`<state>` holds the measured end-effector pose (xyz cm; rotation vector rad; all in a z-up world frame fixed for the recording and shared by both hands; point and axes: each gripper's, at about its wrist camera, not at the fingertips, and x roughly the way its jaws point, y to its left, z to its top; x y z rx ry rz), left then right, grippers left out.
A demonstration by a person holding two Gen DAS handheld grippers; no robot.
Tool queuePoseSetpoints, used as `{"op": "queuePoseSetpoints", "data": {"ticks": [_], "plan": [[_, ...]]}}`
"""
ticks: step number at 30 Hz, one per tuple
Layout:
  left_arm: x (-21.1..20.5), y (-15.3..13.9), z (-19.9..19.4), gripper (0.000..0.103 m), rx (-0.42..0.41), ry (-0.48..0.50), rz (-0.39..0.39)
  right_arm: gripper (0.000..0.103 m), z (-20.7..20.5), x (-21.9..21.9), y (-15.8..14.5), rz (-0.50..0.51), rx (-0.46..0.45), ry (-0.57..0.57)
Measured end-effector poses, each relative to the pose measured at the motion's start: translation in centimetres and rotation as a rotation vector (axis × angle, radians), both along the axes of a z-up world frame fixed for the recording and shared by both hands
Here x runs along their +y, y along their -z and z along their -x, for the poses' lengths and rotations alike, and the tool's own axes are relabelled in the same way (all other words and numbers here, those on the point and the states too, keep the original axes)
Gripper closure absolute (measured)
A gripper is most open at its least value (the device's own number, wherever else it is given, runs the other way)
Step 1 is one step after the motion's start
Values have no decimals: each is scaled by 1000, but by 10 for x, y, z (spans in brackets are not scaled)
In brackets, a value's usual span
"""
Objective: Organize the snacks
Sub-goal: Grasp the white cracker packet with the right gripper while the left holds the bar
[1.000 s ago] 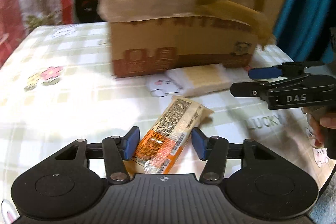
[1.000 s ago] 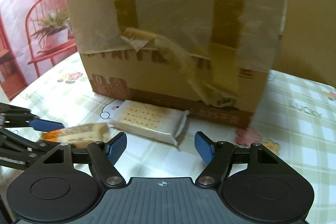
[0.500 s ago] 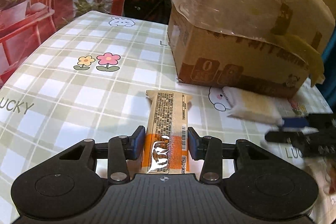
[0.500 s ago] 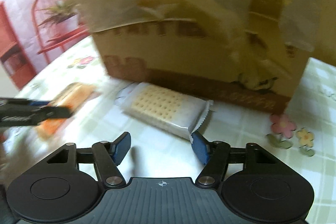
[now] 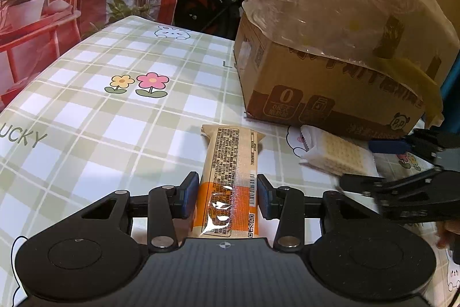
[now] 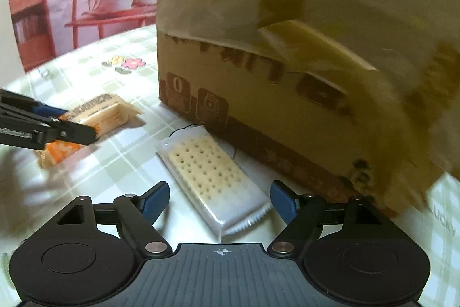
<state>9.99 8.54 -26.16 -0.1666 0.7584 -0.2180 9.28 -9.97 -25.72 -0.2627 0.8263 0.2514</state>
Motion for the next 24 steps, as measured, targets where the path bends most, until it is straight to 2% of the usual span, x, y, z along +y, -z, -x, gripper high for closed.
{"op": "queuePoseSetpoints", "data": {"ticks": [2,3,5,7,16,20,24], "plan": [[0,0,0,58,0,0,-1,23,-4,1,3,-1,4,3],[0,0,0,58,0,1,-2,20,-11,-4,6,-47,11,31],[0,0,0,58,1,2,-5,19,-14,-8,7,-72,20,53],[0,-1,0,58,1,1,-6,23,-14,-18,9,-146,34,92],[-9,-2,5,58,-5,11,-60,45,20,-33,6,-171,9,166],[-15,-4,8,57,-5,34,-72,48,49,-46,4,-226,0,275],[-22,-5,10,57,0,69,-60,49,54,-44,4,-204,-4,249]]}}
